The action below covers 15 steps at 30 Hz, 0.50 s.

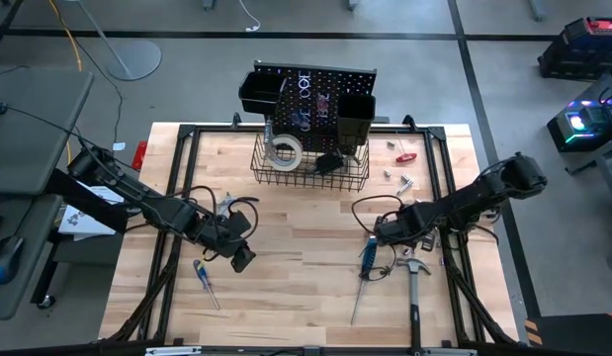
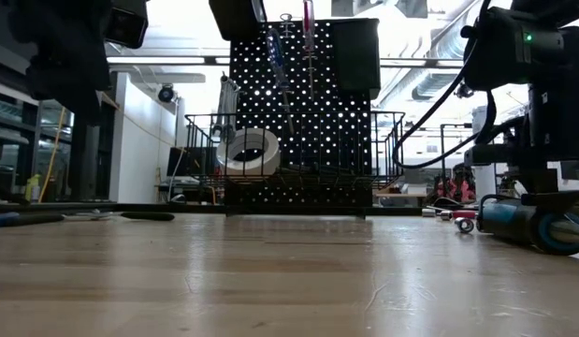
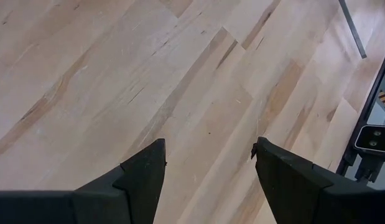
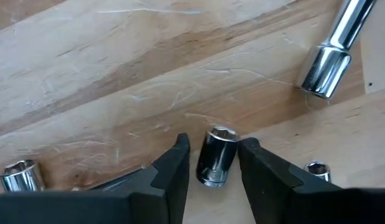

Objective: Hang tools onto peg board
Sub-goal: Put the socket in the left black bin on the pegboard

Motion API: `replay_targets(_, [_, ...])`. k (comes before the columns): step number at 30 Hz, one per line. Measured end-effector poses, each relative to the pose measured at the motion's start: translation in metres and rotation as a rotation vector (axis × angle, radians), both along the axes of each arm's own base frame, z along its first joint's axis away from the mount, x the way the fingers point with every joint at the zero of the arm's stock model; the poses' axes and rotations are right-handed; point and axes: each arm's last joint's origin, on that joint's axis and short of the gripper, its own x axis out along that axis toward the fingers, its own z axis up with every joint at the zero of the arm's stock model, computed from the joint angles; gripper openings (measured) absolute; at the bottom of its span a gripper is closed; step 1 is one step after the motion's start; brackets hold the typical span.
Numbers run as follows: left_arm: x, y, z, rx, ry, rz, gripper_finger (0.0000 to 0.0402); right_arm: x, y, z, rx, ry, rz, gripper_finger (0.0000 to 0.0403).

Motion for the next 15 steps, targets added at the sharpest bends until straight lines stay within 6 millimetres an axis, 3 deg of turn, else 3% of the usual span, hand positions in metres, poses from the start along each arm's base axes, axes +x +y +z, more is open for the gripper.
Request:
replay_targets(4, [-0.0001,0.0,0.0,0.0,0.001,0.0,0.0232,-0.0032,-0.0006,-0.0026,-0.014,0.012,0.008,0.0119])
replay_targets(9, [0.0003,-0.0002,0.0002,-0.002,-0.004,0.001,0.0232,-0.0046,-0.0012,-0.003,-0.026,0.021,0.031,0.0039])
replay_targets(15, [0.0003,-0.0001,0.0002,-0.006,-0.003,0.008,0.0232,-0.0026,-0.0009,0.0,-0.038,0.025,0.104,0.0036])
